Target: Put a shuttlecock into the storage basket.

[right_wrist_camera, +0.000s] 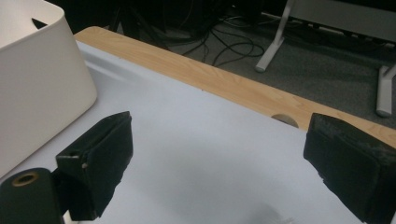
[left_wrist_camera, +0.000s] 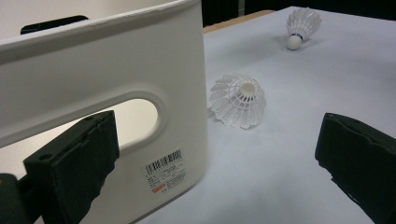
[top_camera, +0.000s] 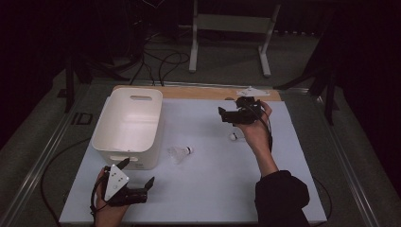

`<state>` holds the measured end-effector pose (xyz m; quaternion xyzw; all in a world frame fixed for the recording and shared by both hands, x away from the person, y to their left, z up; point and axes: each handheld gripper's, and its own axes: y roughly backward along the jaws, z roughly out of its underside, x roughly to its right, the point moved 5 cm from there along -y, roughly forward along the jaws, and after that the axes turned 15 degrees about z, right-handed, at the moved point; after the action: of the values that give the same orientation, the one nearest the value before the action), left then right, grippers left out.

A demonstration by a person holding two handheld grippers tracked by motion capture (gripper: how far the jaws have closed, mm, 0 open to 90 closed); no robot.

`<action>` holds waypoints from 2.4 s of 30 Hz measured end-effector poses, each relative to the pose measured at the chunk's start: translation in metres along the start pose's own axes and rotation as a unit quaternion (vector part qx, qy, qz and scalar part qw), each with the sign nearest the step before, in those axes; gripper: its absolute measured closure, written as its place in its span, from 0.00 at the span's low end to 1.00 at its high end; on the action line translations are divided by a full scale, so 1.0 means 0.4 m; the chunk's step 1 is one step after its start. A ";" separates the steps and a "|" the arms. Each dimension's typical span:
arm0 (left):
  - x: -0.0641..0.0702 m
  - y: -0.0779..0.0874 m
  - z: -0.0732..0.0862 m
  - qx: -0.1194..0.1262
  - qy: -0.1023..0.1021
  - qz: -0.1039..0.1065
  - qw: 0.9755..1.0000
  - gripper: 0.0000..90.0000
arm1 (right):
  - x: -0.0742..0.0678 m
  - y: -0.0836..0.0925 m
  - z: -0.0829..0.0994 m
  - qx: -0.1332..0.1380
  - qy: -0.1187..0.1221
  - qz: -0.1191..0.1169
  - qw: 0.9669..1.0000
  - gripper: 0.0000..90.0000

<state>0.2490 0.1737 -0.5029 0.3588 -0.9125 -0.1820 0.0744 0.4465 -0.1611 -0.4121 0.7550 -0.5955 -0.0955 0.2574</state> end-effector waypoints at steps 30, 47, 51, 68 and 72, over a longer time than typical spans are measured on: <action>0.001 0.000 0.000 -0.001 -0.002 0.001 1.000 0.00 | 0.085 -0.029 0.074 -0.034 -0.035 0.037 0.998 0.12; 0.002 0.000 0.000 -0.001 -0.001 0.002 1.000 0.00 | 0.116 -0.051 0.126 -0.056 -0.050 0.045 0.996 0.13; 0.002 -0.001 0.000 -0.001 -0.001 0.002 1.000 0.00 | 0.119 -0.060 0.140 -0.065 -0.054 0.041 0.996 0.13; 0.002 -0.001 0.000 -0.002 -0.001 0.002 1.000 0.00 | 0.130 -0.090 0.178 -0.097 -0.048 0.046 0.993 0.13; 0.002 -0.001 0.000 -0.002 -0.002 0.003 1.000 0.00 | 0.130 -0.095 0.186 -0.103 -0.048 0.044 0.993 0.13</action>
<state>0.2486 0.1727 -0.5032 0.3559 -0.9132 -0.1845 0.0739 0.4594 -0.2247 -0.4858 0.6923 -0.6267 -0.1807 0.3087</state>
